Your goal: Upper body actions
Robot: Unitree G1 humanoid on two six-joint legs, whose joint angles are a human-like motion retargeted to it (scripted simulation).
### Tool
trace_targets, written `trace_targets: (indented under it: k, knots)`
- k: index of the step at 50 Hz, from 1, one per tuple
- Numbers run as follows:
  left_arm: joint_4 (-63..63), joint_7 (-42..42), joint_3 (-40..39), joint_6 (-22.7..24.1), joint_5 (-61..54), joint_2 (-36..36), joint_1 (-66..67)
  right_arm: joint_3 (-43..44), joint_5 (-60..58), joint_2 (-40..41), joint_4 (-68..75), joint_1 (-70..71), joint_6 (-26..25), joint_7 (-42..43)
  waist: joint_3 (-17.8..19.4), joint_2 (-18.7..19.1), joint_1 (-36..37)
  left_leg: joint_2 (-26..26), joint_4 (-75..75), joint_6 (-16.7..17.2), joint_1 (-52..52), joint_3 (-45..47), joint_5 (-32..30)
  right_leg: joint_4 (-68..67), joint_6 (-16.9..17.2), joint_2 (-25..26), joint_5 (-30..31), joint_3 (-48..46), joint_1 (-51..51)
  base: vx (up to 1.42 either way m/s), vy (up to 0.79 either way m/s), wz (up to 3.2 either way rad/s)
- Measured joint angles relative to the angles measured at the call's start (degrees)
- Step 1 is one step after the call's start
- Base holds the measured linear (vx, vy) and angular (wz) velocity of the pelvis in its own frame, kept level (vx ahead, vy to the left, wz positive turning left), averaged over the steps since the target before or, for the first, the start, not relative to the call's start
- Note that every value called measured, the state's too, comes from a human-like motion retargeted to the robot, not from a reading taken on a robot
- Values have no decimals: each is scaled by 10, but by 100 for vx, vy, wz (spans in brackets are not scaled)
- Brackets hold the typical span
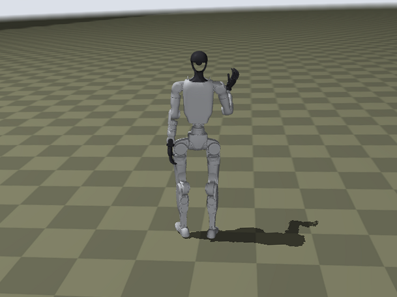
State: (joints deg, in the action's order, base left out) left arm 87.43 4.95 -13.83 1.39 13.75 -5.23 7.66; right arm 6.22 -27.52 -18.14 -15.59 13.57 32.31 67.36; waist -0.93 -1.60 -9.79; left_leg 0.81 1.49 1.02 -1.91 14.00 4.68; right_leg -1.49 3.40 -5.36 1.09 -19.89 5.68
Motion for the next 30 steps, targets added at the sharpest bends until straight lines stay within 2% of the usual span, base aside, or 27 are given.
trace_targets:
  k: [5, 9, 10, 13, 15, 17, 19, 22, 30]
  knots:
    - [-1, 0, 2, 0, -2, -1, 3, -32, -59, -29, -33, 17, -2, 11, -3, -3, 3, 1, 0, 0, 0, -2, -1, 0, 0, -1, 0, -2, 0, 0, 0, 0]
    - [-2, -1, 1, 0, -2, -3, 2, -67, -81, -40, -24, 49, -28, -51, -3, -5, 4, 3, 0, -1, 0, -3, -1, 0, 0, -2, 0, -4, 1, 0, 0, 0]
    - [-1, -1, 1, 0, -2, -3, 2, -75, -84, -40, -16, 58, -47, -85, -4, -6, 4, 4, -1, -1, 0, -4, -1, 0, 0, -2, 0, -4, 1, 0, 0, 0]
    - [-1, -2, 0, 0, -2, -3, 3, -95, -48, -35, 17, 82, -156, -218, -7, -8, 1, 5, -1, -2, 0, -7, -1, -1, 0, -3, 0, -7, 1, 0, 0, 0]
    - [0, -3, -1, 0, -1, -3, 4, -108, -36, -27, 55, 103, -244, -348, -8, -8, -1, 5, -1, -2, -1, -8, -1, -1, 0, -3, 0, -9, 2, 0, 0, 0]
    - [-1, -4, -1, 0, 1, -2, 5, -117, -33, -17, 88, 113, -288, -416, -9, -8, -2, 5, -1, -2, -1, -9, -2, -1, 0, -3, 0, -10, 2, 0, 0, 0]
    - [-1, -4, -2, 0, 2, -2, 4, -124, -20, -9, 116, 119, -316, -442, -9, -9, 0, 5, -2, -2, -1, -8, -2, -1, 0, -4, 1, -9, 2, 0, 0, 0]
    - [-4, -5, -6, 0, 3, -1, 3, -122, -12, -8, 110, 112, -294, -420, -7, -10, 7, 6, -1, -2, 1, -7, -4, 0, 0, -5, 1, -8, 2, 0, 0, 0]
    - [2, -4, -1, 0, 0, -4, 3, -97, -41, -30, 40, 49, -193, -218, -7, -12, -7, 10, 2, 1, 6, -29, -3, 1, 3, -11, -2, -32, 6, 1, 1, 23]
